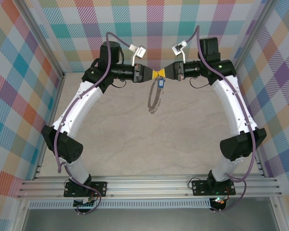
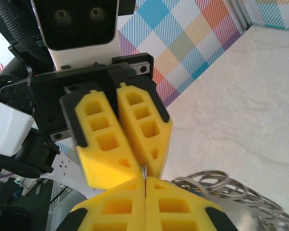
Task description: Put the keys on the keyring
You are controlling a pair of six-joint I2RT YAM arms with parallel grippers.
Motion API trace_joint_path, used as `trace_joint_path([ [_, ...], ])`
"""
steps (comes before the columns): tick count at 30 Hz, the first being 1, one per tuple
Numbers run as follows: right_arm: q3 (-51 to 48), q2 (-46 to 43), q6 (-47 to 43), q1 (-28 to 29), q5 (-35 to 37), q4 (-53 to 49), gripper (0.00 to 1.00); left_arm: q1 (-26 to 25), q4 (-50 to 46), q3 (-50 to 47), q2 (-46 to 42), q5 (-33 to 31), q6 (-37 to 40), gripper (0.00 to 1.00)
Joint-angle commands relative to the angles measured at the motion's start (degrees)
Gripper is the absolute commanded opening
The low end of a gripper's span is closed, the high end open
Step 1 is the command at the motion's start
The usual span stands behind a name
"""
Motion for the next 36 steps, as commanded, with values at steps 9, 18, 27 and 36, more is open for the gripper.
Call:
trace_joint_path([
  [9,-4.04,-4.33,4.52,-0.94,0.09,8.08,0.33,-1.58,3.42,0.21,-1.87,-3.30,0.36,0.00],
  [18,-14.08,-9.36,12.94,-4.84,-2.19,19.92,0.39,-1.53,9.48,-2.08,-3.61,-6.45,-1.73,0.00],
  [27,-18.44,-10.13,14.09,-4.78,-2.25,22.53,0.40,-1.57,13.09,-0.83,-2.65,-5.62,-4.00,0.00],
  [36,-20.02,-9.38,17.71,-4.74,-4.02,27.34,0.42,-1.56,13.69,0.94,-1.59,-5.05,-4.99,0.00],
])
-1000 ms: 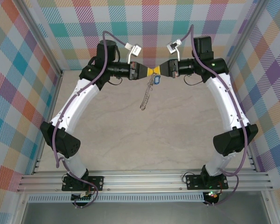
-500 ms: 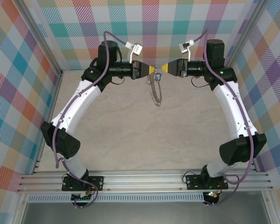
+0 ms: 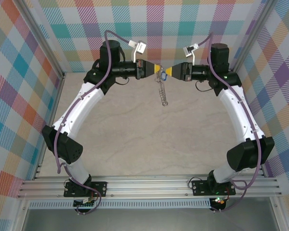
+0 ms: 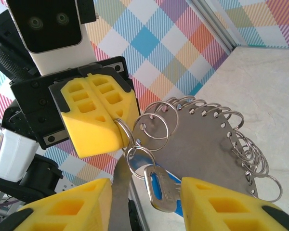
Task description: Put the keys on the keyring
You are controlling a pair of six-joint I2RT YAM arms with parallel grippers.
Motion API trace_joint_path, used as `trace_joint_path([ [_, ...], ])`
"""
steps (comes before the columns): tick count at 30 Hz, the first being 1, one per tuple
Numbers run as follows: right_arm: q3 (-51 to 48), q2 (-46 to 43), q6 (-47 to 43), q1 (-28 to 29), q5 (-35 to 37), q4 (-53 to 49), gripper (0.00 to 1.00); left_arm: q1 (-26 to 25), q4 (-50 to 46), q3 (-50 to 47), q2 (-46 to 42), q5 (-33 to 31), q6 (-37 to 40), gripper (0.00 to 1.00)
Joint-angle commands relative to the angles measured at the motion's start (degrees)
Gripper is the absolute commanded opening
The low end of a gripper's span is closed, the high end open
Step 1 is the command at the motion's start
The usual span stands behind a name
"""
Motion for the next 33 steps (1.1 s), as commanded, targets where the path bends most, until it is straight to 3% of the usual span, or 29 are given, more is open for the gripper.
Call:
trace_joint_path([
  [1,-1.22,-0.37,2.25,0.35,-2.65,4.50,0.42,-0.42,3.74,2.40,-1.04,1.04,-1.06,0.00],
  [17,-1.14,0.78,4.15,2.08,-2.57,7.19,0.37,-0.44,4.80,2.99,-0.44,1.53,-2.00,0.00],
  [22,-0.57,1.01,3.08,2.53,-2.74,5.79,0.14,-0.49,4.89,2.88,-0.52,1.21,-1.91,0.00],
  [26,-0.64,0.40,1.40,2.53,-2.46,3.62,0.02,-0.46,5.71,2.45,-0.88,1.20,-2.00,0.00],
  [33,-1.10,-0.24,1.31,2.60,-2.86,2.99,0.00,-0.49,6.55,2.44,-0.97,1.21,-2.28,0.00],
])
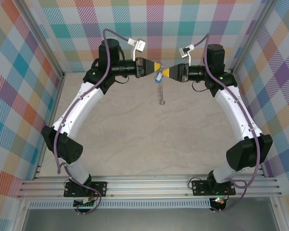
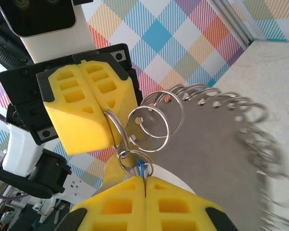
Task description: Put the keys on the keyring
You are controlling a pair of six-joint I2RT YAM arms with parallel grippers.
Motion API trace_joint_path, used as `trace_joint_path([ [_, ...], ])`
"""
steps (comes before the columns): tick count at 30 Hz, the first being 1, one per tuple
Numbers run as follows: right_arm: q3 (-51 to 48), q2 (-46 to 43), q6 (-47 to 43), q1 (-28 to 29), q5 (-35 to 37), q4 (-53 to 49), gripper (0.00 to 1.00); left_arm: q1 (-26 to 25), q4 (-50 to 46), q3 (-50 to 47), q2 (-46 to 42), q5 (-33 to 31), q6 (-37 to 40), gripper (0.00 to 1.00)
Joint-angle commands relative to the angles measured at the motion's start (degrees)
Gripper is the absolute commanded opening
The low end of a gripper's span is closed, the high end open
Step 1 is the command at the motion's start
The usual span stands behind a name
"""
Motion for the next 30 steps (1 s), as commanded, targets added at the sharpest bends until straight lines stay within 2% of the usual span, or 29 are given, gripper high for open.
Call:
trace_joint_path([
  [1,0.50,-0.79,-0.71,0.51,-1.67,-0.56,0.00,-0.42,5.52,1.53,-0.97,1.21,-1.19,0.00],
  [17,4.37,2.14,-1.63,3.16,-1.53,-2.99,0.00,-0.51,8.34,-0.04,-1.15,0.79,-2.85,0.00],
  [18,4.60,2.14,-2.16,3.16,-1.17,-3.94,0.05,-0.50,8.79,-0.14,-1.27,0.69,-3.10,0.00],
  [22,3.50,0.90,-3.06,2.97,1.15,-5.72,0.38,-0.48,10.44,-0.57,-1.29,0.22,-4.18,0.00],
  [23,2.96,0.36,-3.09,2.91,1.71,-5.73,0.43,-0.56,10.89,-0.55,-1.25,0.10,-4.40,0.00],
  [30,-1.59,-5.49,-1.45,0.04,2.86,-4.11,0.54,-0.50,13.51,-0.16,-1.05,0.04,-6.21,0.00],
])
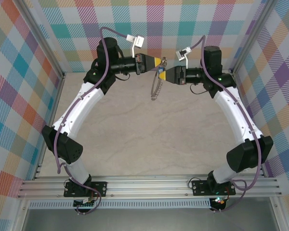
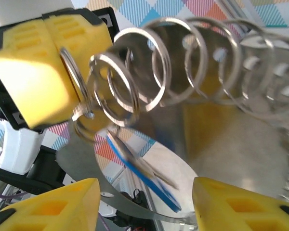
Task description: Put the keys on the keyring
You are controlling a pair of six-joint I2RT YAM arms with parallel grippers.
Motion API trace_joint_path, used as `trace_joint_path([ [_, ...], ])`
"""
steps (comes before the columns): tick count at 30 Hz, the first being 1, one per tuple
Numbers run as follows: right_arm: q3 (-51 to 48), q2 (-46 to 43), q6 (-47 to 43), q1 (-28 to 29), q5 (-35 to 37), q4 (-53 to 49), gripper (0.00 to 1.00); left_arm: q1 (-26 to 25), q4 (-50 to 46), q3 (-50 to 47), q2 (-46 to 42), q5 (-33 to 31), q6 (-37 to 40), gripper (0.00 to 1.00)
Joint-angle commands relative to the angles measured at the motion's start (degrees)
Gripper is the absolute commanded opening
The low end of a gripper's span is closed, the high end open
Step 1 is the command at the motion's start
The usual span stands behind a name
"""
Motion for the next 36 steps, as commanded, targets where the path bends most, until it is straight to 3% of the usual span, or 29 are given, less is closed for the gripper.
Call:
trace_joint_path([
  [1,-1.64,-4.62,0.18,-1.76,0.43,0.91,0.55,-0.47,5.40,0.74,-1.04,0.17,-1.89,0.00],
  [10,-1.14,-7.83,8.02,-3.97,8.13,8.58,0.52,-0.55,7.23,2.19,-0.52,0.13,-3.98,0.00],
  [22,2.08,-1.39,21.14,-3.33,8.14,24.48,0.38,-0.81,11.98,0.91,0.03,0.22,-7.84,0.00],
  [36,3.92,0.40,23.31,-0.66,7.82,27.68,0.40,-1.12,11.57,1.46,0.54,0.11,-7.66,0.00],
])
